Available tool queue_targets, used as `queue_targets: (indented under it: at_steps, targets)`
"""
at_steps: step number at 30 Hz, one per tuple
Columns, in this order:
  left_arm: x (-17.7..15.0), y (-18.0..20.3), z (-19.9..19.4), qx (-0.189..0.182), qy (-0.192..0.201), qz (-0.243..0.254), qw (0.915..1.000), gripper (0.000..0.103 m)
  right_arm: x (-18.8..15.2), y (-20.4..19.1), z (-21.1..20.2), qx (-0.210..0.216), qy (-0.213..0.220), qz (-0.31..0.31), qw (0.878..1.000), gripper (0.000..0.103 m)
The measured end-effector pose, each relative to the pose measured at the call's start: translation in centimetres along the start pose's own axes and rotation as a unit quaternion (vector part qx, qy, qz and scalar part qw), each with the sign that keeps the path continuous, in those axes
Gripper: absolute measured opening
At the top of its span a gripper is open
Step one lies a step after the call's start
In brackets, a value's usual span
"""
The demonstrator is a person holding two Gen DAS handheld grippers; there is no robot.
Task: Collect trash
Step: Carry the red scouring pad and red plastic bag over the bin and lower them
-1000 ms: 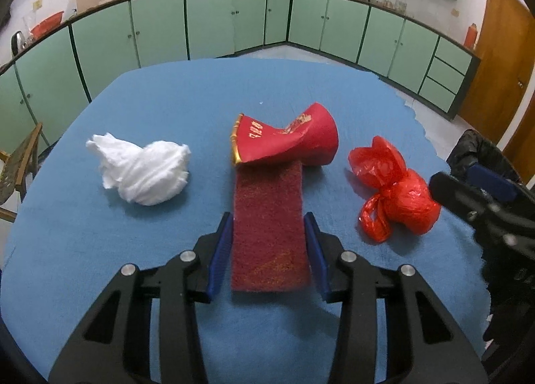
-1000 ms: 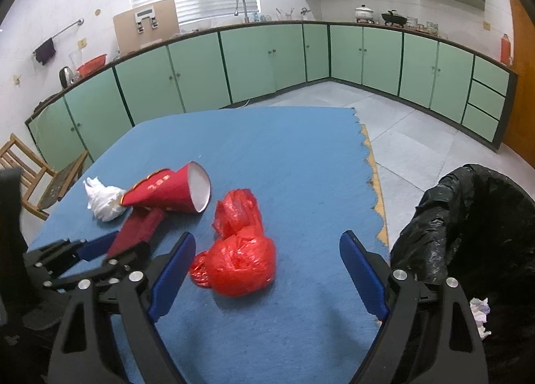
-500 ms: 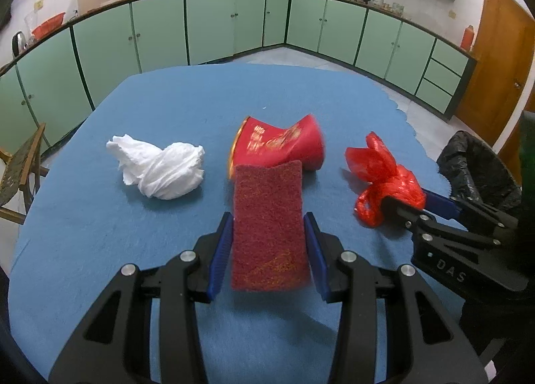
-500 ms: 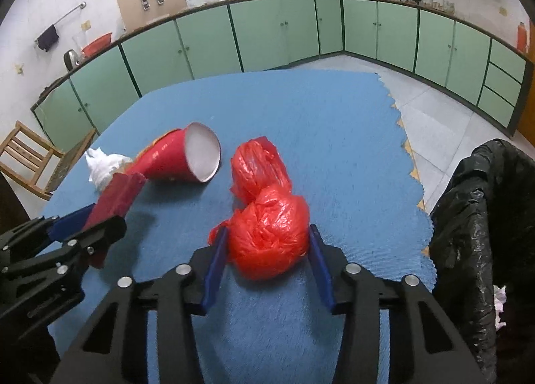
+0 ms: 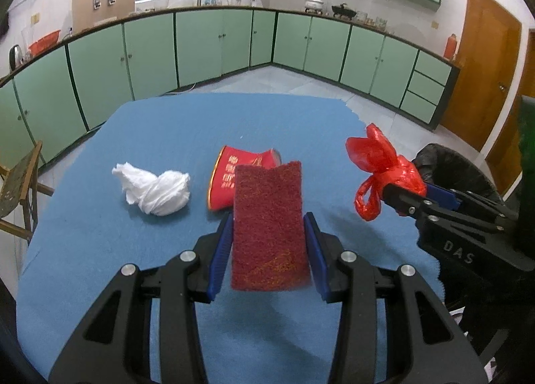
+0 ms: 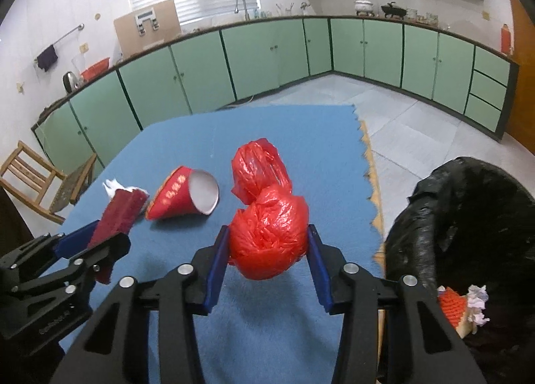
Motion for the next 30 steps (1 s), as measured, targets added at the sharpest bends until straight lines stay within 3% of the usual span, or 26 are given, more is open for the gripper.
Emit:
queue_targets:
  at_steps: [19,30]
  targets:
    - [2.9,4.2,-5.2,-0.026,0.057,0.018,0.9979,0.041,2.2,2.3,-9.3,-0.032,0.062,0.000,0.998,0.045]
    - [4.2,8.7,-6.6,-0.057,0.080,0.042,0.9943,0.041,2.3,5.1,-13.7,-0.056,0.093,0.008,0.994,0.045]
Point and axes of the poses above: each gripper's, at about its wrist camera, not at the fingertips, and z roughly the way its jaws point, y to its right, x to its top, the point moved 10 cm from there along z, roughly the way its jaws point, and after that the axes turned 3 degrees about x, right-handed, at the moved point
